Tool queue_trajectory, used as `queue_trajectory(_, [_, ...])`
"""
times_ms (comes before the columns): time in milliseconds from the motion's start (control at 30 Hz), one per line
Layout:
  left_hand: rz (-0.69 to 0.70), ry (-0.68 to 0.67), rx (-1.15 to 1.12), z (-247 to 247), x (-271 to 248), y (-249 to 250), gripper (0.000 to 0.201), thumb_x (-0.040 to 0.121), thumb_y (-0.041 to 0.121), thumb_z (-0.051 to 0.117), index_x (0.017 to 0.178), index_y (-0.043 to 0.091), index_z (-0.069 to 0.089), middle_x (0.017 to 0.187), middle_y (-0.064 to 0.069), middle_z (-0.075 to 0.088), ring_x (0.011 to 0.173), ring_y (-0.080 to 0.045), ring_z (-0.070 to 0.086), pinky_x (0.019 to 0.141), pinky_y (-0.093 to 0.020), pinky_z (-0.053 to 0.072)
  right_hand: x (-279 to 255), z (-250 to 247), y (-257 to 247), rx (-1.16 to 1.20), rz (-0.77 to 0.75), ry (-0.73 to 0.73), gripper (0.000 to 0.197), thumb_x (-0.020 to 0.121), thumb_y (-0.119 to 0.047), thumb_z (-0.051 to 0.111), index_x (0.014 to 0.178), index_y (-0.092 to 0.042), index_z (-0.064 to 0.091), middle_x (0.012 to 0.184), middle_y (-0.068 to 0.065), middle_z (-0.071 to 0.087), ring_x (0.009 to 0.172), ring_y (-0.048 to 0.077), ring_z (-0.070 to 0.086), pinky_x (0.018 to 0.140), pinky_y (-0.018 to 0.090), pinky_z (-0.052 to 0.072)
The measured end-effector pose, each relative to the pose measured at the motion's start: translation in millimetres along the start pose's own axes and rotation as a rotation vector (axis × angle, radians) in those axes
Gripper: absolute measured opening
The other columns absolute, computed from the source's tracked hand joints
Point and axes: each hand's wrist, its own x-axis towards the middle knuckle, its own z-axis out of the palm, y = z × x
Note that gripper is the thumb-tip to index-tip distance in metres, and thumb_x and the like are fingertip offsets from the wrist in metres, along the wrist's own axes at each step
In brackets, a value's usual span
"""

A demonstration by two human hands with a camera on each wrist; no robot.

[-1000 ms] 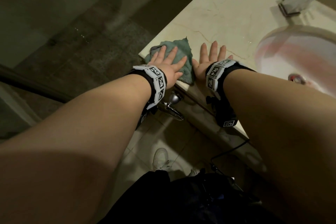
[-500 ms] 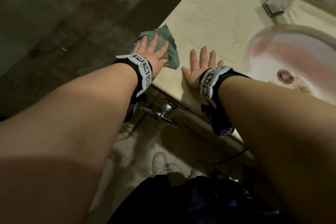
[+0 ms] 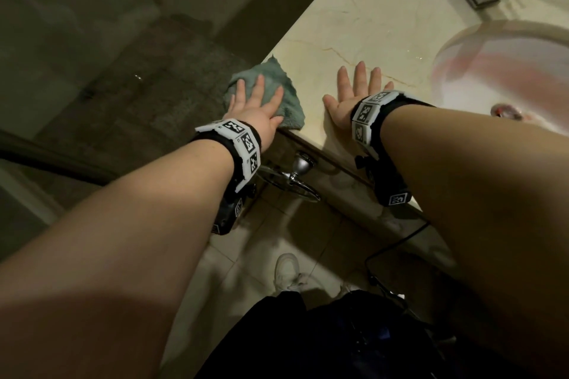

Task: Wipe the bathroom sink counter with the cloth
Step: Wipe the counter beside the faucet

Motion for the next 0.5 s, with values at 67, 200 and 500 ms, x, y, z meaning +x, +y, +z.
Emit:
queue_trajectory(67, [0.031,-0.007,0.018,3,-4,7,0.056,0.102,0.039,0.023,0.151,0.033,-0.003,0.159,-0.004,-0.019,0.145,-0.035,-0.019,0.119,-0.044,-0.005,0,0,1,-0.019,0.002,-0.006,0.070,0.092,-0.060,0.009,0.150,-0.027,-0.011,0.159,0.006,-0.018,0.146,0.032,-0.016,0.117,0.050,-0.008])
queue_trajectory(200, [0.081,-0.012,0.043,5,-3,14,0.056,0.101,0.040,0.023,0.151,0.034,-0.002,0.159,-0.002,-0.018,0.145,-0.034,-0.019,0.119,-0.044,-0.005,0,-1,2,-0.052,0.002,-0.008,0.071,0.091,-0.061,0.007,0.151,-0.026,-0.009,0.160,0.007,-0.014,0.147,0.033,-0.014,0.118,0.049,-0.006])
queue_trajectory(500, [0.073,-0.013,0.115,-9,22,21,0.056,0.100,0.044,0.022,0.150,0.036,-0.002,0.160,-0.002,-0.016,0.146,-0.032,-0.015,0.120,-0.042,-0.004,0,2,2,0.004,0.000,0.009,0.069,0.093,-0.059,0.009,0.150,-0.027,-0.013,0.159,0.005,-0.021,0.146,0.032,-0.019,0.117,0.049,-0.010])
